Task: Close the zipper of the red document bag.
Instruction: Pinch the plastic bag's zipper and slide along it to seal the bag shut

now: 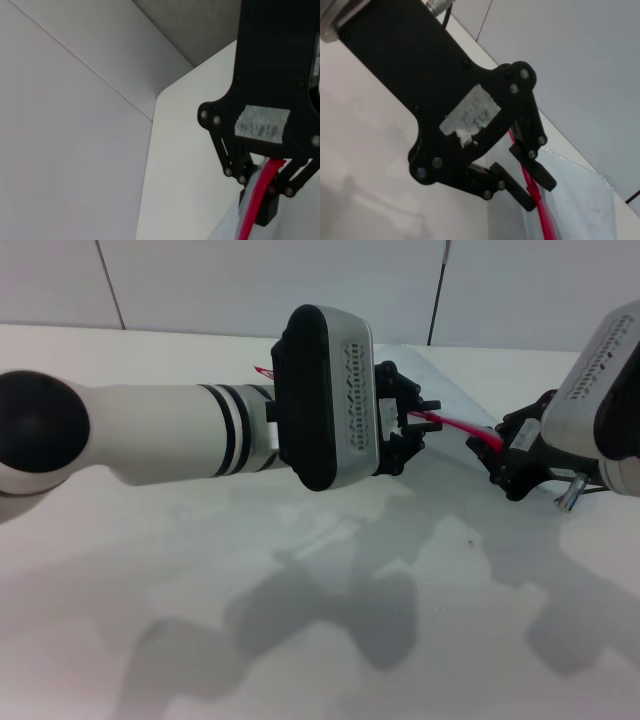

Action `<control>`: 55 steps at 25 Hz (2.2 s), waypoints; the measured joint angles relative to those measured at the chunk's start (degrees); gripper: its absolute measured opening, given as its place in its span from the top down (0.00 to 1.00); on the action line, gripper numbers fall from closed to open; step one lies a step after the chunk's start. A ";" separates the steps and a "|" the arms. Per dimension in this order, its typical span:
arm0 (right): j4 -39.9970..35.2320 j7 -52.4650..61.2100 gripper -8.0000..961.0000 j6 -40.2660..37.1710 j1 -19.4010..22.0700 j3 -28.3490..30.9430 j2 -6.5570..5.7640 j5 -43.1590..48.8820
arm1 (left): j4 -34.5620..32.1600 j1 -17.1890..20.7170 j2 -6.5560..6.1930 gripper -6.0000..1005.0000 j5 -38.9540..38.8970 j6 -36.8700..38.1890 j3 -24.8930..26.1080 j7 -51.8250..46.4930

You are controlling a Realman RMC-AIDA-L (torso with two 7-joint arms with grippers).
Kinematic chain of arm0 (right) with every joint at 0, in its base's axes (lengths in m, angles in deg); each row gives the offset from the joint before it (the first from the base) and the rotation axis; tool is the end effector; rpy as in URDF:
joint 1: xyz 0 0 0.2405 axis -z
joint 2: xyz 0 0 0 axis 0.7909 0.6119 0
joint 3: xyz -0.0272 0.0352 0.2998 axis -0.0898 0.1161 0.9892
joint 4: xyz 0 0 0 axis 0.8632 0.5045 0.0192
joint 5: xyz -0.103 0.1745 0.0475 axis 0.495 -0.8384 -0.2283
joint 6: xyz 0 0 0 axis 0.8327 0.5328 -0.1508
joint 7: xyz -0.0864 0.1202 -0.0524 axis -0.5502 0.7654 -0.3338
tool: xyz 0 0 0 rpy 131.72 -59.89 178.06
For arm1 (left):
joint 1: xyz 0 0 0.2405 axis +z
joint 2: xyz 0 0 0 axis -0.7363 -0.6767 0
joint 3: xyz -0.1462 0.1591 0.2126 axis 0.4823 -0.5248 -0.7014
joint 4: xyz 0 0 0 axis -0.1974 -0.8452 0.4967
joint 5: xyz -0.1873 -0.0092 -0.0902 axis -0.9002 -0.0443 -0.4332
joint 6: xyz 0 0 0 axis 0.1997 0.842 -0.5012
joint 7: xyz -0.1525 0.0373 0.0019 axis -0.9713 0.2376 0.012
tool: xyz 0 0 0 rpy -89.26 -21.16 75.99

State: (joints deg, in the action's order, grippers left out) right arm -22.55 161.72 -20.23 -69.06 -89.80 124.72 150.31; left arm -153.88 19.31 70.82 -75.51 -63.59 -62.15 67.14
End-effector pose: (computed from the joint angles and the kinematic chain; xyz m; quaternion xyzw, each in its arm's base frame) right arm 0.2046 0.3656 -0.0405 -0.9441 0.0752 -0.0365 0.3190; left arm -0.1525 0.3950 -0.1036 -0.9261 0.2309 -0.0420 0.2953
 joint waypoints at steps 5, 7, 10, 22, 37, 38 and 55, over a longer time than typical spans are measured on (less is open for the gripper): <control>-0.08 0.00 0.94 -0.03 0.00 -0.04 0.00 0.00 | 0.01 -0.09 0.00 0.84 0.02 1.18 -0.96 0.29; -0.08 0.00 0.94 -0.03 0.00 -0.07 0.00 0.00 | 0.03 -0.14 0.00 0.84 0.01 1.20 -0.98 0.33; -0.08 0.00 0.94 -0.03 0.00 -0.09 0.00 0.00 | 0.05 -0.20 0.00 0.84 -0.18 1.20 -0.99 0.35; 0.01 0.00 0.94 -0.03 -0.13 -0.09 0.00 0.00 | 0.13 -0.28 0.00 0.84 -0.39 1.20 -1.34 0.34; 0.20 0.05 0.94 -0.03 -0.35 0.23 0.00 0.00 | 0.15 -0.10 0.00 0.86 -0.53 1.23 -1.53 -0.11; 0.20 0.06 0.94 -0.03 -0.35 0.25 0.00 0.00 | 0.15 -0.07 0.00 0.87 -0.53 1.36 -1.53 -0.12; 0.11 0.09 0.94 -0.03 -0.43 0.08 0.00 0.00 | 0.15 -0.01 0.00 0.89 -0.51 2.42 -1.52 -0.34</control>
State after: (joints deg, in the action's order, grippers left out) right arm -22.44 161.81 -20.26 -69.49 -89.72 124.72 150.31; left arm -153.73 19.29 70.82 -76.02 -61.17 -63.67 66.80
